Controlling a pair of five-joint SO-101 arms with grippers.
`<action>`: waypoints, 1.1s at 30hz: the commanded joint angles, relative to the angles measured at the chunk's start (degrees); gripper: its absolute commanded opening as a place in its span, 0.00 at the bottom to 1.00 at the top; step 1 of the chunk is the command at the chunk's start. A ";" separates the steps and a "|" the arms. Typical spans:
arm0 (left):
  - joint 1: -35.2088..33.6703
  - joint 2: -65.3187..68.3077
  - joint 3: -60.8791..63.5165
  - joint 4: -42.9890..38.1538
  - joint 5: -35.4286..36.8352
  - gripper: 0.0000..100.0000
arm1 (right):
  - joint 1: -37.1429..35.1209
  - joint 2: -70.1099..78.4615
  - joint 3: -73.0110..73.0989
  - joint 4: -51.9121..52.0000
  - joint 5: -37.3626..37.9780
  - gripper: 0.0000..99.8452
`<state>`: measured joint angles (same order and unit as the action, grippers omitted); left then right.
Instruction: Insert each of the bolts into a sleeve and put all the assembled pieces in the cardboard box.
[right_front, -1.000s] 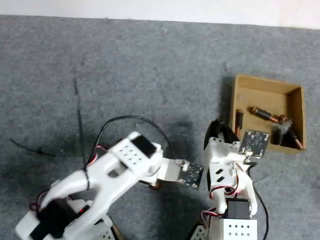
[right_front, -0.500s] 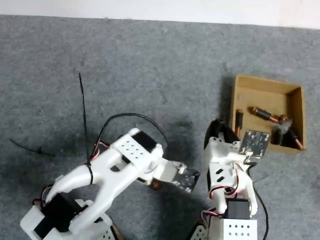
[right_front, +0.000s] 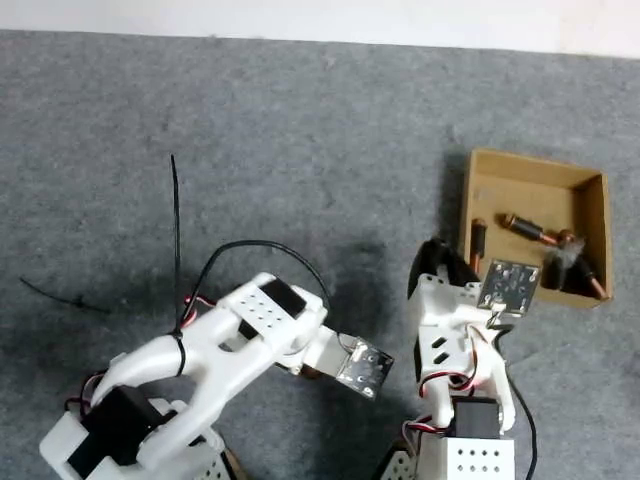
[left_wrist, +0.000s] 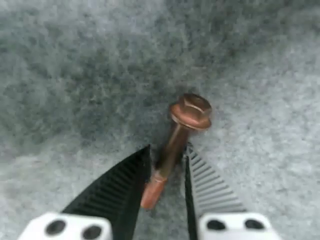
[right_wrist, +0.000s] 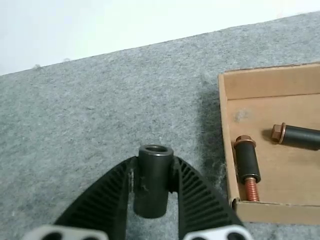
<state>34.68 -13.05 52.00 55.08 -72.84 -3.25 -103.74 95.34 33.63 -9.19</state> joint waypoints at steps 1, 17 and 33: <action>-0.92 -0.13 0.13 -0.97 -0.44 0.11 | 0.66 -0.92 0.13 -1.63 0.70 0.00; -10.77 -0.66 -0.66 -14.42 20.22 0.01 | 0.66 -0.92 0.22 -1.63 0.70 0.00; -21.67 -42.42 23.43 -45.98 65.76 0.01 | -10.95 -0.75 7.96 -12.35 0.79 0.00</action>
<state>13.05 -42.59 69.93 15.25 -9.01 -10.55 -103.65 95.69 23.25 -9.19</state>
